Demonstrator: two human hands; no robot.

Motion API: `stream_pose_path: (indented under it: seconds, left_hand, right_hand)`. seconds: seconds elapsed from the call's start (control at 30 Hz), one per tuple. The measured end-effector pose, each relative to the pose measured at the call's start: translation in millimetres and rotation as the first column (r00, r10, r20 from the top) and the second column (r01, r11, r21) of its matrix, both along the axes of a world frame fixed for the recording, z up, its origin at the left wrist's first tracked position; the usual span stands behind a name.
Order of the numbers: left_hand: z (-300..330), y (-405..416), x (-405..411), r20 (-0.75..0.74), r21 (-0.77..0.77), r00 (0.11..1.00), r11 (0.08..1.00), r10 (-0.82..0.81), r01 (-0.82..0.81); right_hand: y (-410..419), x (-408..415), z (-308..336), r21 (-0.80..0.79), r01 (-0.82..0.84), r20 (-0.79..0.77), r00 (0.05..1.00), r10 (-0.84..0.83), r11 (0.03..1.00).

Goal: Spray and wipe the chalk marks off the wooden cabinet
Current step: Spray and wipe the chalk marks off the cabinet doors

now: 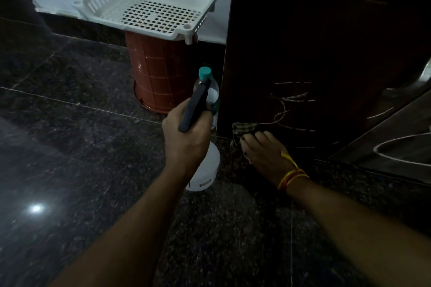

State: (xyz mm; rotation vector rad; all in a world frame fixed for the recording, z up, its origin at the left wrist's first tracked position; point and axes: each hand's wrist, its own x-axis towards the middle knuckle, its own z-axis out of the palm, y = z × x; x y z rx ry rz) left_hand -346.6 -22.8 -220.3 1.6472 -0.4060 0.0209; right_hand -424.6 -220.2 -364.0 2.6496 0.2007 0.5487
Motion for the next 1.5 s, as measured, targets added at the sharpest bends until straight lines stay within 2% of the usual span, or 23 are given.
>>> stream_pose_path:
  seconds: [0.1,0.37,0.53,0.67,0.77,0.9,1.03,1.2,1.3,1.5]
  left_hand:
    - [-1.6,-3.3,-3.8,0.003,0.011,1.000,1.000,-0.023,0.023]
    - [-1.2,-2.1,0.4,-0.006,0.030,0.999,0.999,-0.032,0.032]
    - [-1.9,-3.5,-0.7,-0.005,0.036,0.999,0.999,-0.031,0.032]
    - [-2.8,-8.8,-4.8,0.019,0.058,0.998,0.997,-0.060,0.058]
    - [0.6,-11.3,-5.3,0.026,0.051,0.997,0.996,-0.074,0.073]
    - [7.9,-14.6,-7.0,0.019,0.041,0.997,0.996,-0.076,0.075]
    - [10.6,-21.8,-10.7,0.021,0.050,0.995,0.995,-0.093,0.092]
    - [18.9,-31.9,-19.5,0.011,0.033,0.994,0.994,-0.104,0.104]
    - [23.5,-35.5,-22.3,0.002,0.034,0.995,0.995,-0.095,0.095]
    - [26.9,-35.7,-25.8,-0.011,0.024,0.996,0.996,-0.089,0.089]
  right_hand:
    - [4.9,2.6,9.0,0.042,0.014,0.026,1.000,-0.015,0.999]
    - [-20.0,-12.9,8.1,0.024,-0.017,-0.010,1.000,0.017,1.000]
    - [8.9,11.7,24.2,0.085,-0.019,0.045,0.999,0.015,0.996]
    - [25.1,29.7,34.8,0.120,-0.043,0.003,0.999,0.043,0.992]
    - [9.2,14.2,35.3,0.103,-0.077,-0.010,0.997,0.079,0.992]
    - [-18.5,-19.3,40.6,0.118,-0.057,0.053,0.997,0.051,0.991]
    - [-21.0,-20.6,78.7,0.187,-0.006,0.105,0.994,-0.014,0.982]
    - [-11.0,-18.9,121.0,0.259,0.038,0.332,0.935,-0.125,0.965]
    - [-6.9,-19.6,114.9,0.300,0.051,0.375,0.912,-0.167,0.952]
    - [-7.9,-20.3,95.9,0.325,0.095,0.240,0.954,-0.180,0.941]
